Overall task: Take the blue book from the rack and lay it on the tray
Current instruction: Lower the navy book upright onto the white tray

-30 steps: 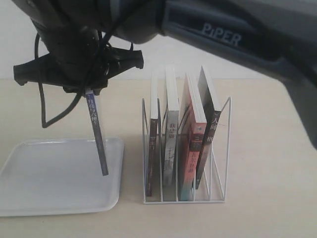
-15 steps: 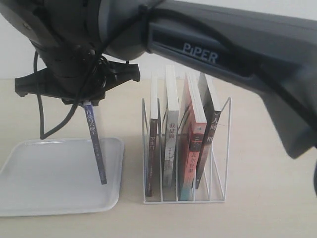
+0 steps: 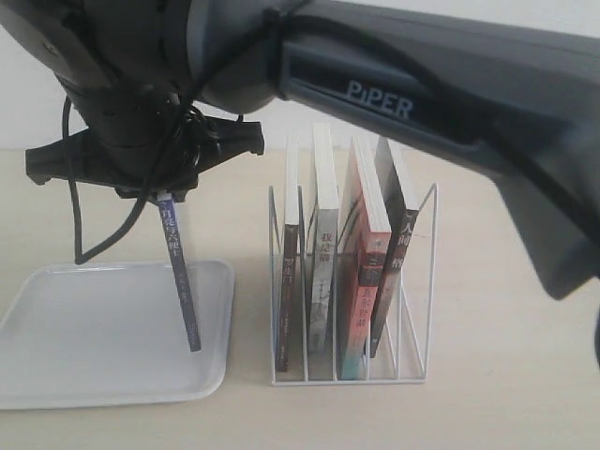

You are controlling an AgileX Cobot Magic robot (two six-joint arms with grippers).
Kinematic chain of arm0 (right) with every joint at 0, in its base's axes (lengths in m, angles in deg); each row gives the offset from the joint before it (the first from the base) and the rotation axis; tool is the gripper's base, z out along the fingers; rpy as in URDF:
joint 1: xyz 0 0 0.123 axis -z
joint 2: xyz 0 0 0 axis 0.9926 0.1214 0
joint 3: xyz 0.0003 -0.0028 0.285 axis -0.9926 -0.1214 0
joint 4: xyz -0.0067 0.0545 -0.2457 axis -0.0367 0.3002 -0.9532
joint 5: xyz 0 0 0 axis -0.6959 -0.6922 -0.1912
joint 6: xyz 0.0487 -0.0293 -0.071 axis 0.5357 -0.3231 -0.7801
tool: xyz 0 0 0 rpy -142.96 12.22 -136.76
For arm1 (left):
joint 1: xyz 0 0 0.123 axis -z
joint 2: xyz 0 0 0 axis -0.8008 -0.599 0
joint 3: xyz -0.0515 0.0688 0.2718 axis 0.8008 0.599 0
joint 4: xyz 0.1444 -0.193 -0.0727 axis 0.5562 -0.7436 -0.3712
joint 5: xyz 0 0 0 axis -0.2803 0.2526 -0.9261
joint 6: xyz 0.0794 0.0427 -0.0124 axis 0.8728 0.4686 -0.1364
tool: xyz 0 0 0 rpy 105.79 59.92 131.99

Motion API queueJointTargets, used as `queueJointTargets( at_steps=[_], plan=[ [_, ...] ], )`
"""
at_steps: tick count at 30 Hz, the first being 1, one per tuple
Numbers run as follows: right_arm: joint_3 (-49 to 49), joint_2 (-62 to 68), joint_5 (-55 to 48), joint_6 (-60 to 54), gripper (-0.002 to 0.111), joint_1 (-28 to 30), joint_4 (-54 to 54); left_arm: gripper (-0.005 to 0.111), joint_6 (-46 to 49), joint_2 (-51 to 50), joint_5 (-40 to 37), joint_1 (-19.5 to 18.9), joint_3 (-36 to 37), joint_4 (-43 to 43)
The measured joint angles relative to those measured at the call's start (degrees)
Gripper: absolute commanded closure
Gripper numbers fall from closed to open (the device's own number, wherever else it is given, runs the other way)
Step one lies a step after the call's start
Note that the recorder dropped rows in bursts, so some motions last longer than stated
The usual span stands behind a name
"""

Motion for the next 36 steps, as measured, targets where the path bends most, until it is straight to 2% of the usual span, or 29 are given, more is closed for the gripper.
queueJointTargets(
  at_steps=[31, 36],
  plan=[
    [-3.30, -2.63, -0.12, -0.47, 0.109, 0.00, 2.18, 0.102, 0.00, 0.00, 0.00, 0.00, 0.00, 0.00],
    [-3.30, -1.84, -0.12, 0.67, 0.103, -0.78, 0.02, 0.102, 0.00, 0.00, 0.00, 0.00, 0.00, 0.00]
  ],
)
